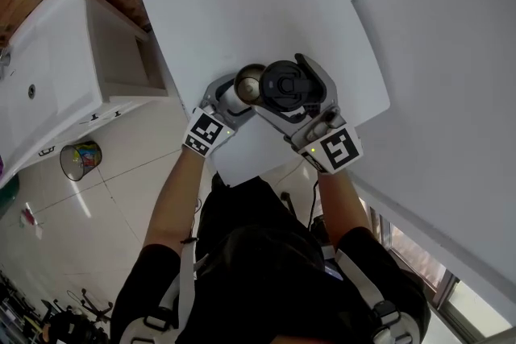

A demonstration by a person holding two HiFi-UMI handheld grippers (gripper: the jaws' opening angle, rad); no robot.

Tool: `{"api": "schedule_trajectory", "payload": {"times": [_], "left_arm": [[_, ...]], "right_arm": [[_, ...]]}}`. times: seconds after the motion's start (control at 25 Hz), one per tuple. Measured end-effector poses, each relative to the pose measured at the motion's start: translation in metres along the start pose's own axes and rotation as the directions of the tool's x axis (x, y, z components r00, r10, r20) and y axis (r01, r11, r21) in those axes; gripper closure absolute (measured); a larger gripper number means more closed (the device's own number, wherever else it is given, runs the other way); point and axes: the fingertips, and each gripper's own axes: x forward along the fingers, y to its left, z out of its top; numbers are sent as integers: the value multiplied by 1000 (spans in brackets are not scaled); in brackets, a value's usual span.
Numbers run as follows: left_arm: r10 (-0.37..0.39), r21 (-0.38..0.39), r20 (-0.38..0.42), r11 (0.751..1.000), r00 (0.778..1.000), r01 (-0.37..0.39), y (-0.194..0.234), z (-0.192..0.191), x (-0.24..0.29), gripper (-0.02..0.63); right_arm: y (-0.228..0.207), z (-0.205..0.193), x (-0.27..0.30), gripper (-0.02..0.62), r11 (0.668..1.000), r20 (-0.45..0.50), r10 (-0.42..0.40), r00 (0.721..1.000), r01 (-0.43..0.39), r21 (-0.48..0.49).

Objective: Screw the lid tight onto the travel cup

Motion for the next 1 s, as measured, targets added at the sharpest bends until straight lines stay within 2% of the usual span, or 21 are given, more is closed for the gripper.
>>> {"api": "schedule_trajectory", "payload": {"times": [0.24, 0.48, 1.0], "left_arm": [[-21, -20, -2, 1000, 1000, 21, -1, 2, 0, 245], [-28, -24, -5, 999, 1000, 28, -2, 3, 0, 245], [-39, -21, -8, 999, 999, 38, -4, 3, -3, 244]], "right_arm": [[11, -3, 28, 117, 997, 0, 67, 998, -67, -43], [28, -21, 39, 117, 992, -62, 113, 992, -116, -45], [31, -38, 37, 117, 996, -64, 76, 995, -79, -45]]}}
